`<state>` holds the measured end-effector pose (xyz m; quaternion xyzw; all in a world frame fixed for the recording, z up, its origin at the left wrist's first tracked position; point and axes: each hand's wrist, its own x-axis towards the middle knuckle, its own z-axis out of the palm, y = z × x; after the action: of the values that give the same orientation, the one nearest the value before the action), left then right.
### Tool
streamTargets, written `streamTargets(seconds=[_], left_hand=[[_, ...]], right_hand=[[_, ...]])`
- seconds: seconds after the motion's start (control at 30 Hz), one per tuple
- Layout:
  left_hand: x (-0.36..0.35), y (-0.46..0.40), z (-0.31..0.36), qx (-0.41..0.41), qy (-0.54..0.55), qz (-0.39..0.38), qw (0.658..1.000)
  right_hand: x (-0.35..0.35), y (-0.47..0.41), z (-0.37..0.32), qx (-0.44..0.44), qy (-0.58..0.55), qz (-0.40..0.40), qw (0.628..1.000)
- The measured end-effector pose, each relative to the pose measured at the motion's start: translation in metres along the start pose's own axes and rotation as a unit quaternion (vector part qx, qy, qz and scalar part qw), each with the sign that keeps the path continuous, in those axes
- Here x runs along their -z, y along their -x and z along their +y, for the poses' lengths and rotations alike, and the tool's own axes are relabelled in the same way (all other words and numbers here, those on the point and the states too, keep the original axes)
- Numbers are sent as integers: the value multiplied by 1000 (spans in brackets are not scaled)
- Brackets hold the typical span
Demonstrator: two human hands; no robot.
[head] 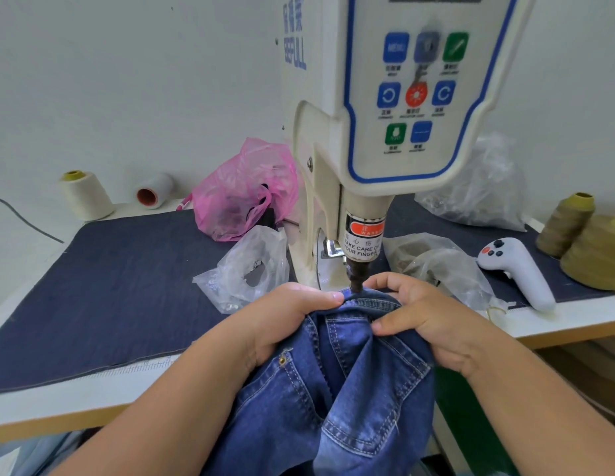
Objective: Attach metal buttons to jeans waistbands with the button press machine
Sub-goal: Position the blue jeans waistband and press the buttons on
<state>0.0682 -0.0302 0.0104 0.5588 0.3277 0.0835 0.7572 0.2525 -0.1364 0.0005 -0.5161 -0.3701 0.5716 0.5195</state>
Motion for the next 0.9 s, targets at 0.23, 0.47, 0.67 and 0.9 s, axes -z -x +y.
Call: streamTargets(seconds=[0.23, 0.47, 0.67, 0.9], left_hand=[[0, -10, 5, -37, -54, 64, 996], [-8, -26, 18, -90, -217, 128, 963], [-6, -28, 17, -54, -154, 49, 985], [13, -26, 21, -18, -171, -53, 984]], right_hand=[[5, -9, 3, 29, -7, 32, 999], [13, -10, 10, 55, 23, 70, 996], [23, -9, 22, 86, -36, 87, 992], [23, -15, 27, 101, -54, 120, 986]])
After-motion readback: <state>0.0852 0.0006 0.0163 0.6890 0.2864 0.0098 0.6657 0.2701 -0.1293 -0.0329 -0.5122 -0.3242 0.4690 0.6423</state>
